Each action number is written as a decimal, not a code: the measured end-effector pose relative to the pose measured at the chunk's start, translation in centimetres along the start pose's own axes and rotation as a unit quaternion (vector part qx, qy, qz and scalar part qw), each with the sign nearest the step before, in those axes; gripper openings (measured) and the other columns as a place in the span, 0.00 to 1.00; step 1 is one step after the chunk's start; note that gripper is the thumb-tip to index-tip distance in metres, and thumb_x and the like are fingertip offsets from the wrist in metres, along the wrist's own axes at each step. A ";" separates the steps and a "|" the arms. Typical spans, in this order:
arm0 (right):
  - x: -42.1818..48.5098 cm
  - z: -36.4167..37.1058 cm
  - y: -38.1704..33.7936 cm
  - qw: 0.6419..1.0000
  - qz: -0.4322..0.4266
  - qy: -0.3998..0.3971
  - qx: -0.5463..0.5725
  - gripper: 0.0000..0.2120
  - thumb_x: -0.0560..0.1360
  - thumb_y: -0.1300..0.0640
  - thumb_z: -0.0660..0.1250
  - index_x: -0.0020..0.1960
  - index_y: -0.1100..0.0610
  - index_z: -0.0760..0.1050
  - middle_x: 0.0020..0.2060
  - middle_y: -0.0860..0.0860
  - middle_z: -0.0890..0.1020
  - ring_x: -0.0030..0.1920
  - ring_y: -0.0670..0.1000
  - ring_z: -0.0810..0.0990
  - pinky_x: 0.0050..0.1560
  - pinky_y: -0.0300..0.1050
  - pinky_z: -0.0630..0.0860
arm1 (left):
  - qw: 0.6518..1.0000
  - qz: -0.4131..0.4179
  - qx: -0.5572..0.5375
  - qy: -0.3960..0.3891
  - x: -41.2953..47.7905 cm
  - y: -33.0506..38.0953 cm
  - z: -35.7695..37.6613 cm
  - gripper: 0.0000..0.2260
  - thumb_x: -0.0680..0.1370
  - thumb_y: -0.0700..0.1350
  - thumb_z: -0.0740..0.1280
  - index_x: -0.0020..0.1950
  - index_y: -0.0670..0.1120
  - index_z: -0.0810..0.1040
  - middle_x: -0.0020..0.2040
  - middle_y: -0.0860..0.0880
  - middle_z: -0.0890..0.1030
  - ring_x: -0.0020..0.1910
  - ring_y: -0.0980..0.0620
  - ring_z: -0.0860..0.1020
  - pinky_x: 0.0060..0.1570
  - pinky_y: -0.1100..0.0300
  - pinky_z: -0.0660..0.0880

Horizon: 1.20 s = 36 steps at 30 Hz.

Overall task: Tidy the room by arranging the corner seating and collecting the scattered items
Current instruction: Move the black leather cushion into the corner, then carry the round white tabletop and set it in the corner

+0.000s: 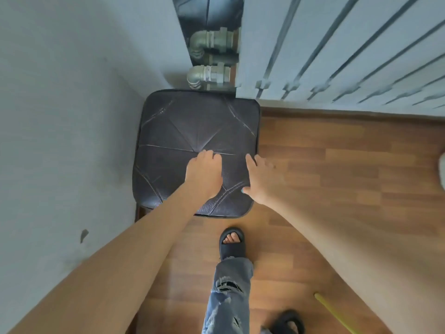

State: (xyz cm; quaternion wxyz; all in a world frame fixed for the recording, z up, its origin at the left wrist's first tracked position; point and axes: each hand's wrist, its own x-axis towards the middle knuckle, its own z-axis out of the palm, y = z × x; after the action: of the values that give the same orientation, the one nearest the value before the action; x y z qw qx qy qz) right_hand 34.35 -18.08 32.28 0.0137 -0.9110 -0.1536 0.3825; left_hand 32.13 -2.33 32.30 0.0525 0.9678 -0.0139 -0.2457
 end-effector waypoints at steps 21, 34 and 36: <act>-29.1 7.4 27.9 0.960 0.183 0.176 0.121 0.44 0.75 0.45 0.69 0.79 0.55 0.45 0.77 0.55 0.56 0.77 0.56 0.55 0.75 0.53 0.59 | 0.951 0.288 0.102 0.042 -11.3 37.9 -1.1 0.30 0.75 0.47 0.70 0.74 0.44 0.63 0.74 0.45 0.64 0.75 0.46 0.60 0.70 0.52 0.60; -45.0 18.3 36.7 0.883 0.348 0.232 0.215 0.40 0.75 0.47 0.69 0.78 0.57 0.51 0.76 0.56 0.60 0.76 0.57 0.58 0.73 0.51 0.60 | 0.866 0.478 0.144 0.021 -19.6 55.6 3.4 0.25 0.77 0.46 0.64 0.73 0.43 0.64 0.73 0.44 0.65 0.74 0.45 0.61 0.69 0.51 0.61; -46.2 19.6 37.1 0.878 0.354 0.230 0.225 0.40 0.76 0.46 0.67 0.79 0.57 0.50 0.76 0.56 0.58 0.76 0.57 0.56 0.74 0.52 0.58 | 0.862 0.483 0.155 0.016 -20.7 56.7 4.2 0.25 0.79 0.48 0.62 0.74 0.43 0.61 0.74 0.45 0.63 0.75 0.46 0.59 0.70 0.53 0.59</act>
State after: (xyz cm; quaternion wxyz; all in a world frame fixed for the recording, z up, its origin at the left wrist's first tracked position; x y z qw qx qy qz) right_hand 0.05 -68.61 45.14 0.1172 -0.9392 0.2770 0.1659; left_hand 11.92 -57.98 44.58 0.0138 0.8393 -0.5166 -0.1689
